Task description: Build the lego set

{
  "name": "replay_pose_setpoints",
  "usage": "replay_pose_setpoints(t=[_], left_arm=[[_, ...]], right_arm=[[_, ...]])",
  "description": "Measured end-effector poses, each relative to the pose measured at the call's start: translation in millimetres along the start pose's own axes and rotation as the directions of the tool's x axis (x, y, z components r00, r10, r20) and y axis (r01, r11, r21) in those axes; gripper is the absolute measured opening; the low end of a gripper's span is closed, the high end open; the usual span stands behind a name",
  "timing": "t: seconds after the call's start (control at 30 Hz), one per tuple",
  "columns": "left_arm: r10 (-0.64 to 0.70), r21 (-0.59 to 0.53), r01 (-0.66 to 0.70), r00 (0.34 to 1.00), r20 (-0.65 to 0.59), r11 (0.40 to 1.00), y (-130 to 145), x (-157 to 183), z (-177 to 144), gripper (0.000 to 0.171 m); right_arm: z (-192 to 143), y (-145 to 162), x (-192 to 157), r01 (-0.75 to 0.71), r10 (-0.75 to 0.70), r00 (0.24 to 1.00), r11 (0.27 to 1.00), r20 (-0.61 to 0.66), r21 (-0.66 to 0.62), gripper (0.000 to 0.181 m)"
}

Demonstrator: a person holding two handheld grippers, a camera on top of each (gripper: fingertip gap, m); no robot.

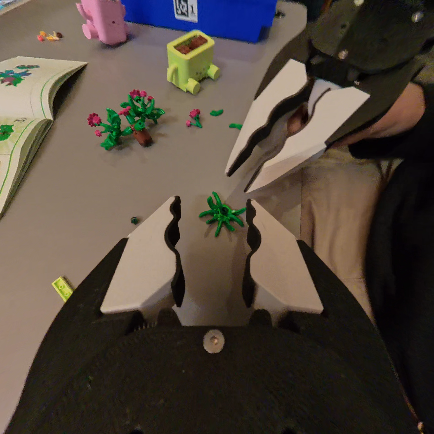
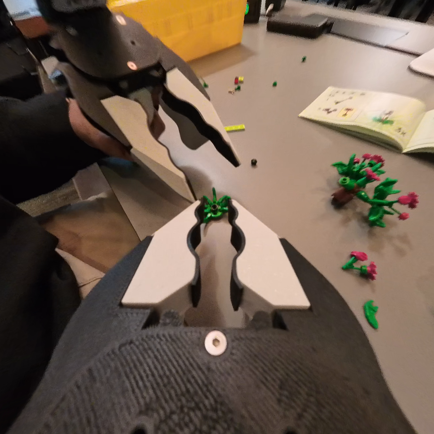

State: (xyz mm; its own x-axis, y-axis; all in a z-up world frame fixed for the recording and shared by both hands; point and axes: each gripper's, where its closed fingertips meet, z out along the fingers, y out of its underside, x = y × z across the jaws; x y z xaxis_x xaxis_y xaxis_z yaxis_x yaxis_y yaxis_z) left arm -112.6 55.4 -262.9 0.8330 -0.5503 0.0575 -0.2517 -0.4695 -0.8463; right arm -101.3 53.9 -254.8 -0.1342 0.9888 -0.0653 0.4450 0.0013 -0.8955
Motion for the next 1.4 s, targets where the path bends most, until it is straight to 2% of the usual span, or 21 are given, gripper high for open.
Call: replay_pose_setpoints(t=[0.1, 0.17, 0.4, 0.5, 0.67, 0.77, 1.07, 1.23, 1.33, 1.4], left_arm=[[0.044, -0.12, -0.043, 0.999, 0.0, 0.992, 16, 5, 10, 0.053], [0.059, -0.155, -0.059, 0.998, -0.001, 0.986, 20, 6, 13, 0.051], [0.018, -0.085, -0.021, 0.999, -0.037, 0.996, 12, 7, 6, 0.035], [0.032, -0.111, -0.034, 0.999, -0.026, 0.993, 16, 5, 6, 0.03], [0.042, -0.136, -0.046, 0.998, -0.036, 0.99, 19, 7, 8, 0.018], [0.043, -0.142, -0.046, 0.999, -0.026, 0.989, 20, 6, 9, 0.018], [0.023, -0.139, -0.03, 0.998, -0.054, 0.99, 21, 8, 8, 0.019], [-0.009, -0.071, 0.003, 0.996, -0.087, 0.997, 12, 9, 1, 0.025], [-0.102, 0.051, 0.108, 0.989, -0.106, 0.993, -3, -1, -12, 0.027], [-0.188, 0.143, 0.199, 0.979, -0.083, 0.97, -11, -18, -23, 0.028]], right_arm=[[7, 9, -1, -0.002, 0.003, 1.0, 0.998, 0.014, -0.063, 0.018], [9, 11, -3, 0.01, -0.008, 1.0, 0.996, 0.024, -0.085, 0.014], [11, 10, -3, 0.012, -0.008, 0.999, 0.995, 0.041, -0.098, 0.01], [15, 13, 1, 0.088, -0.086, 0.996, 0.987, 0.018, -0.136, 0.011], [23, 22, -4, 0.23, -0.222, 0.973, 0.952, 0.062, -0.201, 0.009], [24, 21, -2, 0.263, -0.253, 0.965, 0.945, 0.074, -0.195, 0.008], [26, 19, -1, 0.205, -0.188, 0.977, 0.959, 0.103, -0.197, 0.008], [21, 11, 9, 0.102, -0.096, 0.994, 0.977, 0.042, -0.185, 0.007], [17, 3, 3, 0.013, -0.005, 0.999, 0.986, 0.046, -0.166, 0.008], [17, 3, 1, -0.027, 0.034, 0.999, 0.983, 0.031, -0.183, 0.008]])
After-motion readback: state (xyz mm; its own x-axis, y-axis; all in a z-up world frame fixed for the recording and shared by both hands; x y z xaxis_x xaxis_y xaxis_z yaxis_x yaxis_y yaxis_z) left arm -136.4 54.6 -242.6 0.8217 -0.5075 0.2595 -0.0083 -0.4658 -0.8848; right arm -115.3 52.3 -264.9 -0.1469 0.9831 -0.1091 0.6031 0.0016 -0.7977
